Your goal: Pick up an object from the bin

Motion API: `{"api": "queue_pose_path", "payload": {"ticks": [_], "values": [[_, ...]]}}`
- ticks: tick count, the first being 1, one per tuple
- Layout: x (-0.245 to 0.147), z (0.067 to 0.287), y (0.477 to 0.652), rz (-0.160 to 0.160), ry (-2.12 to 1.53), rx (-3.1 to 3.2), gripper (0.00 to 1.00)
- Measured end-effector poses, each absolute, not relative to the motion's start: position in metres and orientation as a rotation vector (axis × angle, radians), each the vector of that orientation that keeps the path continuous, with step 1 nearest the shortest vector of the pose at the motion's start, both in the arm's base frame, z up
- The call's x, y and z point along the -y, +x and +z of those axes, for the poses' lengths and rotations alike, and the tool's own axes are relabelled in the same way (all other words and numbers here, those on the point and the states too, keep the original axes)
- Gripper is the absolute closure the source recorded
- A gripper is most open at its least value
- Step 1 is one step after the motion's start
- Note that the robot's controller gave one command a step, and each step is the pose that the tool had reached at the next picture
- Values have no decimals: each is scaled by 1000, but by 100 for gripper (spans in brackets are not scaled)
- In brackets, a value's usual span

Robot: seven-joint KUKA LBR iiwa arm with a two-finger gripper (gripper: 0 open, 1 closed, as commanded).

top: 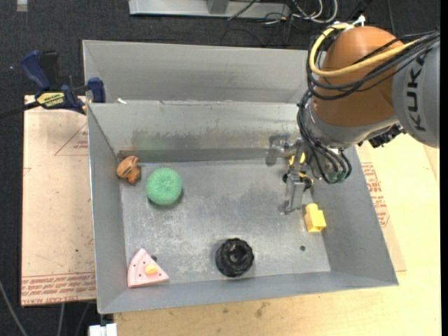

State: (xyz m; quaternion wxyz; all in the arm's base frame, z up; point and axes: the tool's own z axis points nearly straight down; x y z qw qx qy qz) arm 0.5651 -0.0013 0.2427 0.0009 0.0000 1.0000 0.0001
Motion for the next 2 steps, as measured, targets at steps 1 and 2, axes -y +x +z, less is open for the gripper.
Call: {"api": "queue_pose_path", "payload": {"ticks": [1,2], "values": [[1,243,565,0,0,-3140,0],[-44,195,573,-1,-70,-3131,0]]}}
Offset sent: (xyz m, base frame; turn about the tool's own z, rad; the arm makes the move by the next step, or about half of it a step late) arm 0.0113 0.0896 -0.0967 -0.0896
